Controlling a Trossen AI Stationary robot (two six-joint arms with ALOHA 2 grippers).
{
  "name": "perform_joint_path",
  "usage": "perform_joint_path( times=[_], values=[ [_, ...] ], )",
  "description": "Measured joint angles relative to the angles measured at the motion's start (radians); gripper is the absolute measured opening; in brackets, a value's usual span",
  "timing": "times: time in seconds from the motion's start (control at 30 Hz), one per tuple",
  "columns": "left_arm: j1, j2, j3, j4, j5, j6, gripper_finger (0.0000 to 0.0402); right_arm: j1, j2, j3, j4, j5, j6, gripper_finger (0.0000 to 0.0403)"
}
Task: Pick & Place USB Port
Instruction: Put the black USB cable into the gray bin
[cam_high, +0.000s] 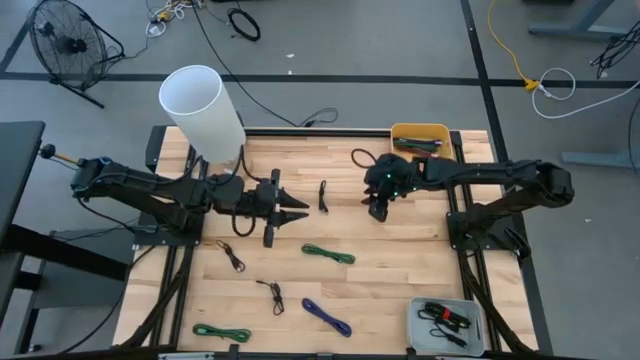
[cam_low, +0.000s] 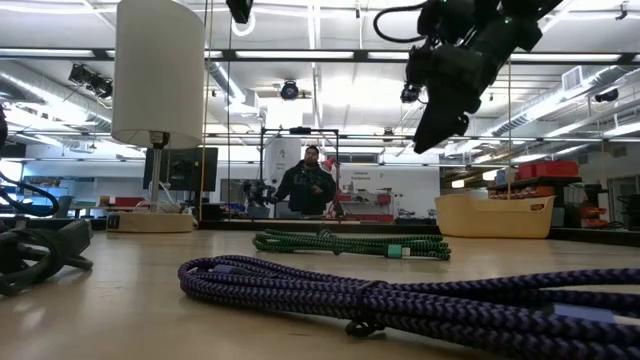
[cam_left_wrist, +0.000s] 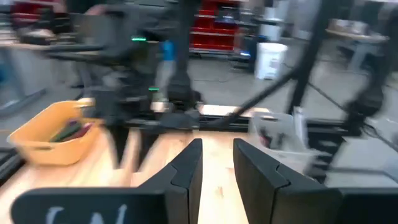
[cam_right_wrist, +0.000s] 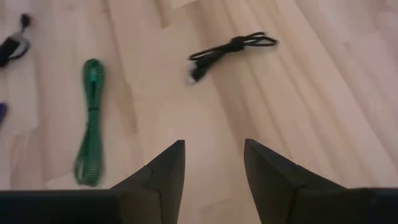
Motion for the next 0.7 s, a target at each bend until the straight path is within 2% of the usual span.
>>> perform_joint_path(
  times=[0.17, 0.23, 0.4, 0.7],
  values=[
    [0.018, 0.013, -0.001, -0.137, -0.393, -0.176, 0.0094, 0.029, 0.0, 0.0, 0.008, 0.0, 0.042, 0.0164],
    [0.05, 0.033, 0.0, -0.157, -0.434, -0.261, 0.0094, 0.036, 0.0, 0.0, 0.01, 0.001, 0.042, 0.0164],
    [0.141, 0.125, 0.0, -0.205, -0.375, -0.398, 0.0094, 0.037, 0.0, 0.0, 0.025, 0.001, 0.042, 0.0164],
    [0.319, 0.375, -0.001, -0.193, -0.079, -0.656, 0.0094, 0.037, 0.0, 0.0, 0.042, 0.001, 0.042, 0.0164]
  ],
)
